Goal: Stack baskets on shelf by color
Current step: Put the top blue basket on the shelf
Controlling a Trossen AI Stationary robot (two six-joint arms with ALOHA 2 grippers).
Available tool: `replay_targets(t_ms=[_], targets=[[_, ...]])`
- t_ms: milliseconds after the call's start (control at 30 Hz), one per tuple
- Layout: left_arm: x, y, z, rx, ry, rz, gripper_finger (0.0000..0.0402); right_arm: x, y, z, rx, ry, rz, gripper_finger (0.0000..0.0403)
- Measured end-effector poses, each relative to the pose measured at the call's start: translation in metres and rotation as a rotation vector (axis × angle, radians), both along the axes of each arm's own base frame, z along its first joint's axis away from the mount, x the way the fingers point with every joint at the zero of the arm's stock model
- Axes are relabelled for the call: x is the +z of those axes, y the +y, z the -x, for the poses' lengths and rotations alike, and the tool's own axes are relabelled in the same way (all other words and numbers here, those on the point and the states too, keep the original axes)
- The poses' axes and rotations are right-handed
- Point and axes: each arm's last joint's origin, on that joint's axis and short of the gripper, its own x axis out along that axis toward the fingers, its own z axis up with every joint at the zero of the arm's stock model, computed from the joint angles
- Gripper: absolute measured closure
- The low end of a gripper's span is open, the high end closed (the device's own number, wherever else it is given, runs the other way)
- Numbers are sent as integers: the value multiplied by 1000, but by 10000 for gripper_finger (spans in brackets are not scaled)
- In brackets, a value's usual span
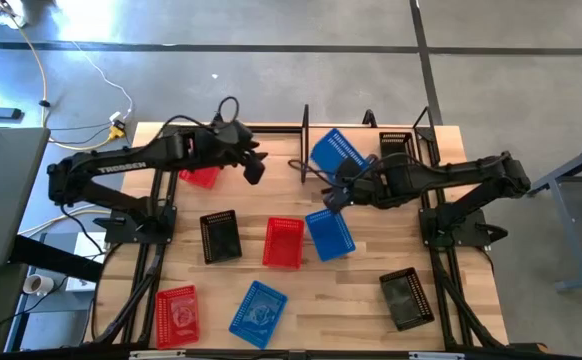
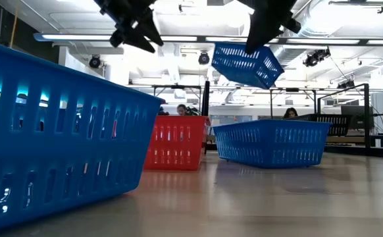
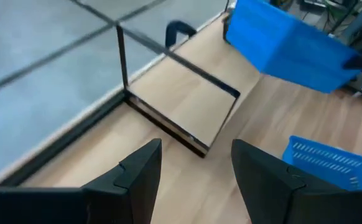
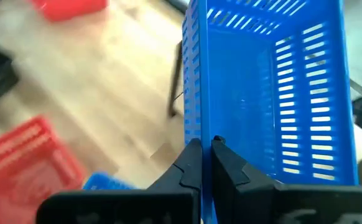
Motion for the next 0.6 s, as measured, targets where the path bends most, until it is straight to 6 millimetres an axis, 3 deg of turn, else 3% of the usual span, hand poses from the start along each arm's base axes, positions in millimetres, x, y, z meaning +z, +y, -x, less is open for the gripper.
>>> replay_targets(t_ms=[333,600], targets=[[19,1,20,-17,-33,-95,216,-1,-32,6,-311,-100,-6,403],[20,0,21,-33,-21,-113,216,-7,-61,2,-400,-112,-80,403]])
